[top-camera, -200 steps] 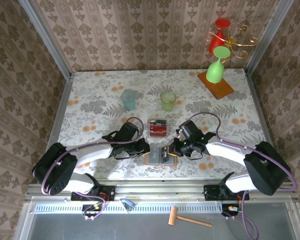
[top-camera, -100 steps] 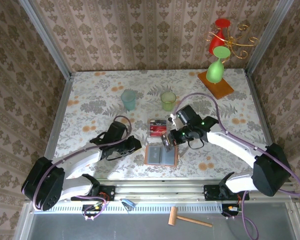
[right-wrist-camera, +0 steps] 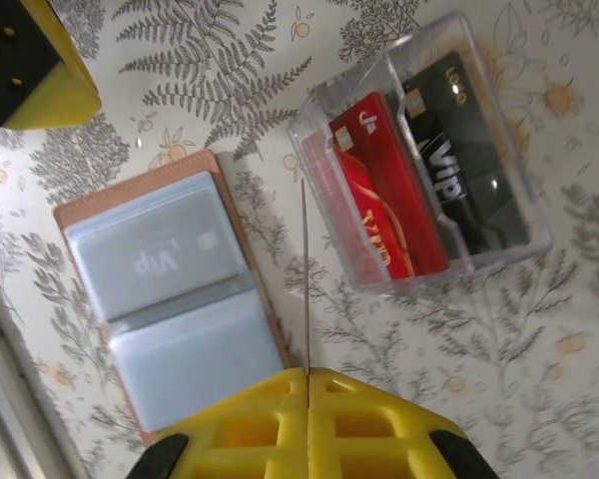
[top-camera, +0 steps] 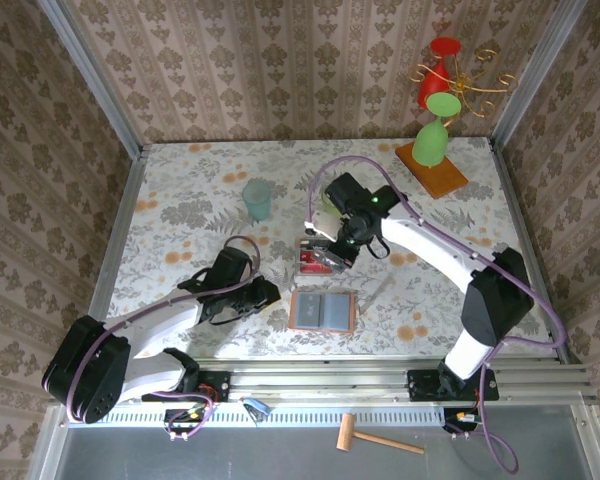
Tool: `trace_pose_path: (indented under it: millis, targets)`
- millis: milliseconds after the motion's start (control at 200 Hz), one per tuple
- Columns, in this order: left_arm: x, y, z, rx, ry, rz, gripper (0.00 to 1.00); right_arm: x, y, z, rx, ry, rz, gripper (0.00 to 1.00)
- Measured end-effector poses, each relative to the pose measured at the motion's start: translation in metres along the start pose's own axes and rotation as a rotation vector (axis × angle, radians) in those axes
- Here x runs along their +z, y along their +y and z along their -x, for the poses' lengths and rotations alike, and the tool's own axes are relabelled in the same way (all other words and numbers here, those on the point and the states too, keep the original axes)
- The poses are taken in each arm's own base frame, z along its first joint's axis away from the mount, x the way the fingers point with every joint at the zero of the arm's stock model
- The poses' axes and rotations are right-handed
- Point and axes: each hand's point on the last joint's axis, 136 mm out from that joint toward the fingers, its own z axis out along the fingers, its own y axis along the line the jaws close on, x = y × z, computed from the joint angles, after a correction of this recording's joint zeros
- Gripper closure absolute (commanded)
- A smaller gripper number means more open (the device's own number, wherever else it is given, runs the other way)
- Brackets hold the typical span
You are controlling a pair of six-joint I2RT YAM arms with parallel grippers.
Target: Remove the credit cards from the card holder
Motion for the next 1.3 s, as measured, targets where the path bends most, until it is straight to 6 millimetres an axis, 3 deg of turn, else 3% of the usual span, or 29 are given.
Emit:
trace_pose_path:
  millis: [360, 890, 1300]
  targets:
    - [-0.009, -0.001, 0.011, -0.010, -0.043, -0.019, 0.80, 0.012, -0.026, 0.020, -0.212, 0.116, 0.007, 1.00]
    - [-0.017, 0.007, 0.016, -0.039, -0.070, -0.019, 0.78, 0.023, -0.060, 0.051, -0.302, 0.158, 0.026, 1.00]
    - [-0.022, 0.009, 0.024, -0.057, -0.092, -0.029, 0.78, 0.049, -0.063, 0.038, -0.309, 0.243, 0.100, 1.00]
